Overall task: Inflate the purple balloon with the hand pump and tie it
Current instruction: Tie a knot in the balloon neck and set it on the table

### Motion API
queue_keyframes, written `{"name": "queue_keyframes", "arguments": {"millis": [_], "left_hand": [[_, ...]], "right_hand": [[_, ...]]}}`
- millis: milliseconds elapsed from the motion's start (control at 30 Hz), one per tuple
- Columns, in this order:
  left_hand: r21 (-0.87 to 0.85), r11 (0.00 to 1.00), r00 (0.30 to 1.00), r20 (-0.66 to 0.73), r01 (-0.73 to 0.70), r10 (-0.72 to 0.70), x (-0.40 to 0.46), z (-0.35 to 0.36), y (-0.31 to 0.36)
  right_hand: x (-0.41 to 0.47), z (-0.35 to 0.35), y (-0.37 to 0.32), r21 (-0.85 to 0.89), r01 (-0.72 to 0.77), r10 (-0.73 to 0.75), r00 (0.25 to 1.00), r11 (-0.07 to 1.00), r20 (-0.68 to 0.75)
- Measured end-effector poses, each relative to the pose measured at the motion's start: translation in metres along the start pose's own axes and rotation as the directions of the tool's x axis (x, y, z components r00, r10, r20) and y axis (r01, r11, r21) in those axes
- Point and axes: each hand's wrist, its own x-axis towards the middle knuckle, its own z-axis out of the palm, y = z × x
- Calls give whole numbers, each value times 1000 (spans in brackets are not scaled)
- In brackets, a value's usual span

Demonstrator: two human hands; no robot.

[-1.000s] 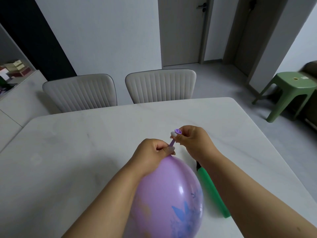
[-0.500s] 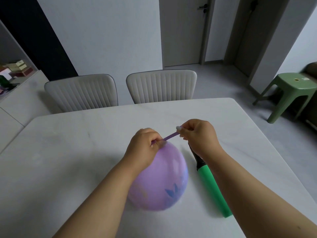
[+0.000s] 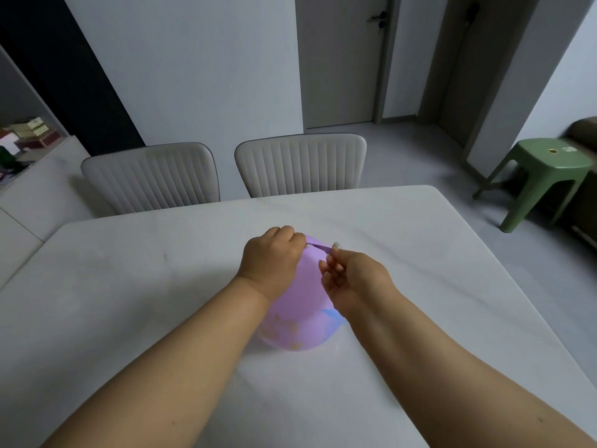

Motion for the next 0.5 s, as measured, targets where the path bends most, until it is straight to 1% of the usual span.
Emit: {"name": "queue_keyframes", "arguments": {"millis": [33, 100, 133, 167, 233, 267, 333, 367, 433, 500], "left_hand": [[-4, 1000, 1000, 7, 13, -13, 2, 2, -1], [-12, 996, 996, 8, 88, -87, 8, 0, -1], [-52, 987, 989, 13, 150, -150, 11, -3, 1], [-109, 971, 977, -14, 212, -215, 17, -6, 4], [-233, 888, 914, 14, 396, -405, 28, -14, 15], [-306, 834, 878, 15, 459, -478, 32, -20, 20], [-507, 692, 801, -5, 514, -598, 38, -29, 26], [-618, 591, 760, 16, 518, -649, 40, -33, 27], [-783, 363, 709, 137, 505, -692, 45, -38, 27], [-862, 59, 651, 333, 503, -682, 46, -44, 27]], "right_hand": [[0, 0, -1, 22, -19, 19, 1000, 1000, -8], [-1, 2, 2, 78, -67, 67, 998, 995, 0], [-4, 4, 4, 115, -93, 91, 996, 989, 16], [-5, 7, 8, 164, -116, 111, 993, 980, 39], [-7, 13, 13, 258, -147, 128, 988, 955, 88], [-10, 15, 14, 290, -153, 124, 986, 945, 115], [-9, 20, 12, 346, -152, 107, 984, 926, 145], [-8, 22, 12, 360, -145, 93, 983, 922, 157], [-8, 24, 12, 366, -148, 72, 974, 919, 213], [-4, 21, 11, 370, -149, 41, 958, 917, 284]]}}
